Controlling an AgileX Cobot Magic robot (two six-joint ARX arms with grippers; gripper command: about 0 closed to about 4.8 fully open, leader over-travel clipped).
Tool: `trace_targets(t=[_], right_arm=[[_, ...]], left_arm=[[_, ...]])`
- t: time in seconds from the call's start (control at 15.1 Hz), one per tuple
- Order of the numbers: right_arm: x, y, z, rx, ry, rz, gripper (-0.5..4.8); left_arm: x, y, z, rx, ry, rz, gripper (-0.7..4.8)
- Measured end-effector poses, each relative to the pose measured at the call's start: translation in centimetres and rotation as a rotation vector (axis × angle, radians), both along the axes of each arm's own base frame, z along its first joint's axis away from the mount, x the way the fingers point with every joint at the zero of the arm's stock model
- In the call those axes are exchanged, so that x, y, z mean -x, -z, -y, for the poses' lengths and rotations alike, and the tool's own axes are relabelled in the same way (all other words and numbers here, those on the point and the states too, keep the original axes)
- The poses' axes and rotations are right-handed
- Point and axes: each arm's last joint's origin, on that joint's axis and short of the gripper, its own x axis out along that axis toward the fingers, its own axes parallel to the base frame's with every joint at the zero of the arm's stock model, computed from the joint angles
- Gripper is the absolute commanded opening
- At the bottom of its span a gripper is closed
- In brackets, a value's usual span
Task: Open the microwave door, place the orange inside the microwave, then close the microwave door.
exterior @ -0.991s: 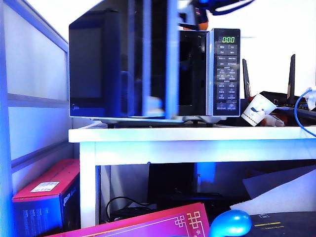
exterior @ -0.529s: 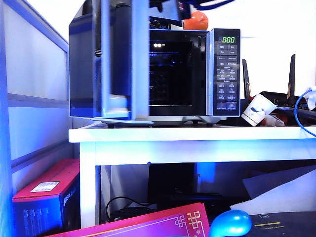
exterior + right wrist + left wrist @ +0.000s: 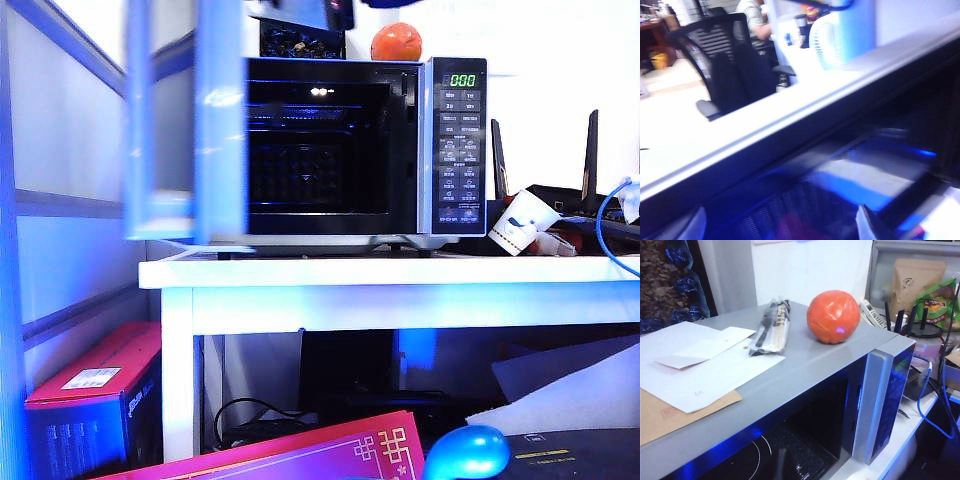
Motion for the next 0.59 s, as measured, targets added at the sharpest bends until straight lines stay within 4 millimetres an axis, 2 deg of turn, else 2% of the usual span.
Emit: trace_targets(t=[0.4, 0.59], right_arm=[[2.3, 0.0, -3.1, -0.002, -0.101, -0.002, 3.94], [2.9, -0.2, -3.9, -0.009, -0.128, 0.003, 3.94]], left_arm=[[0.0, 0.1, 0.0, -0.004, 0.0, -0.015, -0.05], [0.0, 0.3, 0.0, -0.007, 0.002, -0.023, -0.05]])
